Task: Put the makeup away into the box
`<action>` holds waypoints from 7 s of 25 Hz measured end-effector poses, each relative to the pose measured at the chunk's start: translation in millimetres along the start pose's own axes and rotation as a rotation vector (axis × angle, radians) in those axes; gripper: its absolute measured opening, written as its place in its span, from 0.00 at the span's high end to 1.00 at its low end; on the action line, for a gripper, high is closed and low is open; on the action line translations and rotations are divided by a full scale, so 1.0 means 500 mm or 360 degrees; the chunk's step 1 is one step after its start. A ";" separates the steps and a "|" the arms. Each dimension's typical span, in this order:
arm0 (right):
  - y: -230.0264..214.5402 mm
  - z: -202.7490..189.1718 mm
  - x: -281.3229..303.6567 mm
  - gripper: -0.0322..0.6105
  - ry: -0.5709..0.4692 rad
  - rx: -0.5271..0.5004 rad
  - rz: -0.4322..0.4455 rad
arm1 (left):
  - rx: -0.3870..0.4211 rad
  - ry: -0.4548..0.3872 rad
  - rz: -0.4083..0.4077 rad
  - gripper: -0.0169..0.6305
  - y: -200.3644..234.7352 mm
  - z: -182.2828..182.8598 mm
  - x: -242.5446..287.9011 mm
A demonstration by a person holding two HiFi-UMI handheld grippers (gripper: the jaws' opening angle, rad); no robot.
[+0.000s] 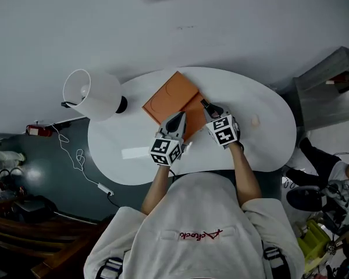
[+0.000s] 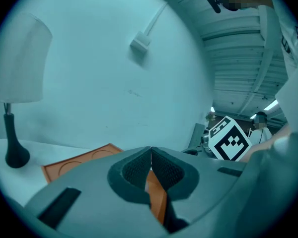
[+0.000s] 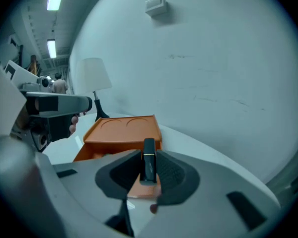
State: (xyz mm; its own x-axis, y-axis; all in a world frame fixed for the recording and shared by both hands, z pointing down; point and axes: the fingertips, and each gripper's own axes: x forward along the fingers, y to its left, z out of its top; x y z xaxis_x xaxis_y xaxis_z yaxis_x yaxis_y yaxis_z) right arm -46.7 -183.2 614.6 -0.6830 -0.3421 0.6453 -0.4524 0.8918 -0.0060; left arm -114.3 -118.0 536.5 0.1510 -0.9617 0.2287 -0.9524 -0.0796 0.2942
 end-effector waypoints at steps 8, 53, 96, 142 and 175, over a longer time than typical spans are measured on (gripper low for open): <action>0.126 0.011 0.078 0.79 0.0063 -0.0235 0.0228 | -0.0054 -0.0054 0.0238 0.96 0.108 -0.003 -0.102; 0.168 -0.102 0.170 0.72 0.0535 -0.1549 0.0440 | -0.0145 -0.0016 0.0269 0.96 0.177 -0.029 -0.117; -0.115 -0.127 -0.206 0.92 -0.0291 0.0561 -0.0417 | 0.0064 0.0163 -0.0519 0.96 -0.227 -0.053 0.097; -0.302 -0.415 -0.207 0.57 0.0060 0.0838 -0.0625 | 0.0015 0.0482 -0.0675 0.96 -0.373 -0.221 0.236; -0.338 -0.272 -0.278 0.70 -0.0156 0.0691 -0.0749 | 0.0098 0.0309 -0.0689 0.96 -0.378 -0.126 0.225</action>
State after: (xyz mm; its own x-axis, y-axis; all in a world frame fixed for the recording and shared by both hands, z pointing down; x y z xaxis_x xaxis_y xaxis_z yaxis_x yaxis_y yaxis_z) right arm 202.5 -246.0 629.8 -0.3949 -0.7111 0.5818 -0.8930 0.4459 -0.0611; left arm 99.2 -194.7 565.0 0.5783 -0.7704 0.2684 -0.8042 -0.4829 0.3464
